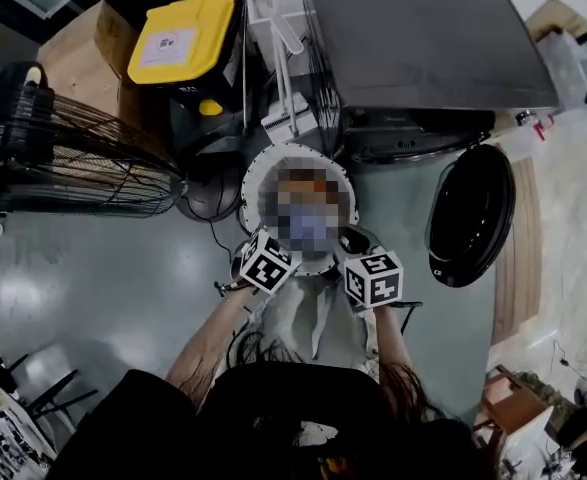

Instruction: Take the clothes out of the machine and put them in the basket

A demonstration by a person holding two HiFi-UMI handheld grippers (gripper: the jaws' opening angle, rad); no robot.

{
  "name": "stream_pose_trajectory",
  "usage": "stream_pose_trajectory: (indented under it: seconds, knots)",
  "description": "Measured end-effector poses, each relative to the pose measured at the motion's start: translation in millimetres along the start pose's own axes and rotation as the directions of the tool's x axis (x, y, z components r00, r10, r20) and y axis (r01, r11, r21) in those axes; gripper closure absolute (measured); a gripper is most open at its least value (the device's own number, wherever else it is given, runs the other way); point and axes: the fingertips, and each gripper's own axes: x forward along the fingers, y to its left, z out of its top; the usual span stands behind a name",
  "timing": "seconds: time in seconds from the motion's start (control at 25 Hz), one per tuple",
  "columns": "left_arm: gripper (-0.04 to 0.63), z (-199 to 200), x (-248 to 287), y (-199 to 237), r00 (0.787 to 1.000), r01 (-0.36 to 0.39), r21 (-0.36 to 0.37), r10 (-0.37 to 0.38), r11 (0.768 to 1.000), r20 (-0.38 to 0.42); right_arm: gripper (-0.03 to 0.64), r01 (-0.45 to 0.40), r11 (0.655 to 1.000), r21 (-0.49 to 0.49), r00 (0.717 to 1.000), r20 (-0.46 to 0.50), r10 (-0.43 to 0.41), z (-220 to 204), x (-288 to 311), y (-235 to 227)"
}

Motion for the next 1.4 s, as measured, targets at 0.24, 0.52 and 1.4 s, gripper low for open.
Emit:
stream_pose_trajectory:
  seconds: [0.24, 0.52, 1.4]
  knots:
    - [0.399, 38, -43, -6, 0.992, -0.018, -0.021, 0.021, 1.0, 0.122, 0.5, -0.008, 0.999, -0.048, 0.994, 0.11, 0.014, 52, -48, 23]
    - [0.402, 52, -89, -33, 0.981, 0.009, 0.011, -0.011, 1.0, 0.195, 0.5, 0.01, 0.998, -0.062, 0.979, 0.206, 0.003, 85, -103, 52]
    - [0.462, 69, -203, -120, 0.914, -0.095, -0.071, 0.115, 0.993, 0.389, 0.504, -0.193, 0.981, -0.026, 0.91, 0.37, 0.189, 79, -218, 110]
